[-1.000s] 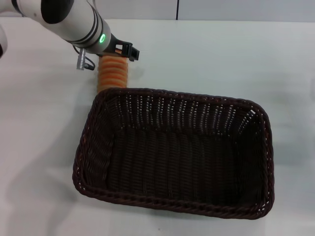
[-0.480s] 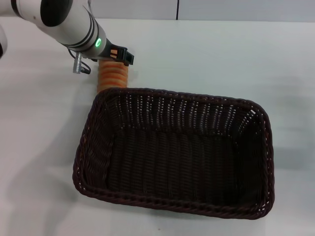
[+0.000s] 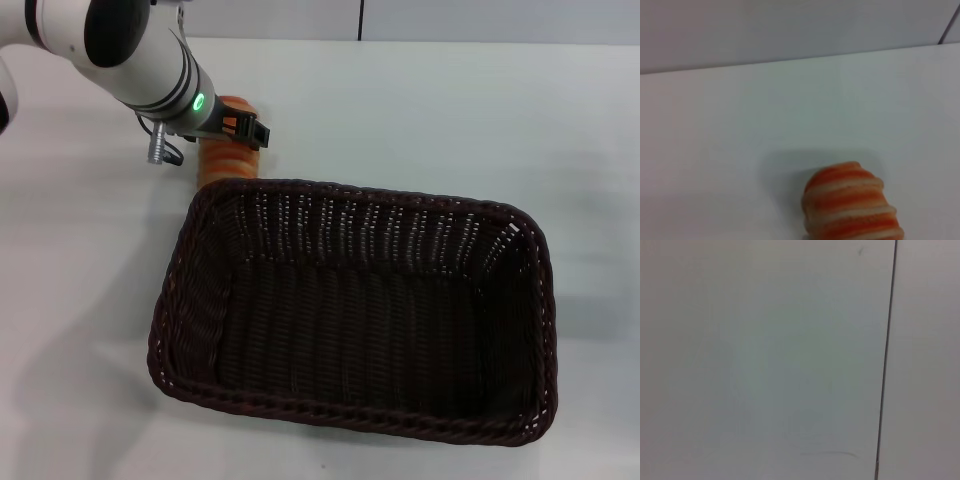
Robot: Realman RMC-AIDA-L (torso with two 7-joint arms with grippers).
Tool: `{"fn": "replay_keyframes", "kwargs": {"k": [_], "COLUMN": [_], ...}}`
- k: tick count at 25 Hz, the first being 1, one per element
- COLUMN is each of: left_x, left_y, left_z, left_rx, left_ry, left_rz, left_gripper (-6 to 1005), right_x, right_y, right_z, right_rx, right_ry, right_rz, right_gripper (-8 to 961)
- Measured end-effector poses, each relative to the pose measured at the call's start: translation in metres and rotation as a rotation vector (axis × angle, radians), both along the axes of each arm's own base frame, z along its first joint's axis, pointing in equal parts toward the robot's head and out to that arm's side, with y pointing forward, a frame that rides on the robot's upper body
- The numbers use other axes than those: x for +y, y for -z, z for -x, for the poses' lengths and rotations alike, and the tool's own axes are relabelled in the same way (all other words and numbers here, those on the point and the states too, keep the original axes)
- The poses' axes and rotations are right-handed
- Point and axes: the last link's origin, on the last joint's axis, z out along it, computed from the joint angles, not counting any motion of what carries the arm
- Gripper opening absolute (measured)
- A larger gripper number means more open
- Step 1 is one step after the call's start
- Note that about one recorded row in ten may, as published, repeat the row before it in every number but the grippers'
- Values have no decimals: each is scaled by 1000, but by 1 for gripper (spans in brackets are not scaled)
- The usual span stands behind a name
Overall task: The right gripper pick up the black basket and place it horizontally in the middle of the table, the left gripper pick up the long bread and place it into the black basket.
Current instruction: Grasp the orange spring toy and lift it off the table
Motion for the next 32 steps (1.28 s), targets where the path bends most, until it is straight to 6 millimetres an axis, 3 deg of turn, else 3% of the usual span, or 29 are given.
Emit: {"fn": "replay_keyframes", "kwargs": {"k": [9,32], "left_x": [-3,-6], "left_y": [3,8], "left_z": [2,2], "left_rx": [12,9], "left_ry": [-11,-3], "left_rz": [25,65], "left_gripper": [859,643], "right_x": [2,8], "right_y": [0,2], "right_z": [2,8], "right_rx": [0,-3], "right_ry": [-4,-26], "right_rz": [2,11], "right_gripper": [344,344]}}
